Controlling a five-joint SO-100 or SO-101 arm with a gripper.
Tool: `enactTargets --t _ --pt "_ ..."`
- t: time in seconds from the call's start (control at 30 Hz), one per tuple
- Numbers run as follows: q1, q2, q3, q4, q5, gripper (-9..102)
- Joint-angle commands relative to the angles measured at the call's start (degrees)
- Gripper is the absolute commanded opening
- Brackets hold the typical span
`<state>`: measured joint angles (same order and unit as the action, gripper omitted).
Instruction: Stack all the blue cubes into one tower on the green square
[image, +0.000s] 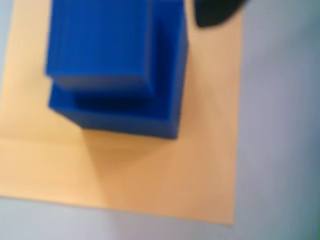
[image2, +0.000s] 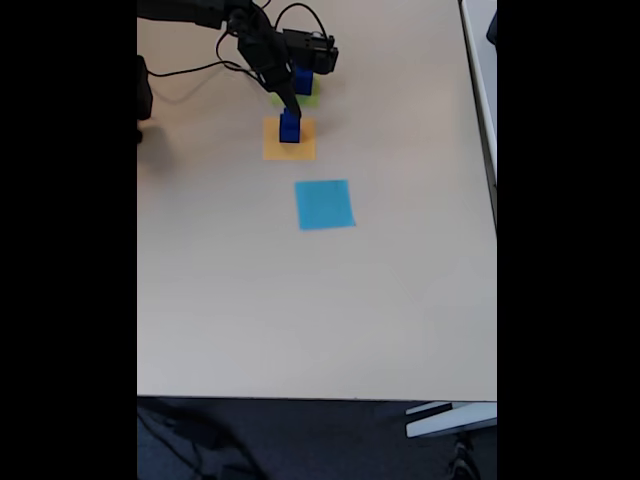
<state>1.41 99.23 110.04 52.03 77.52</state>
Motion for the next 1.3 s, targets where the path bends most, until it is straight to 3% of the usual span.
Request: enactTargets --t 0.0,1.27 --pt "0.9 3.3 0.2 -1.2 -0.7 27" --pt "0.0 -2.0 2.5 -3.4 1.7 26"
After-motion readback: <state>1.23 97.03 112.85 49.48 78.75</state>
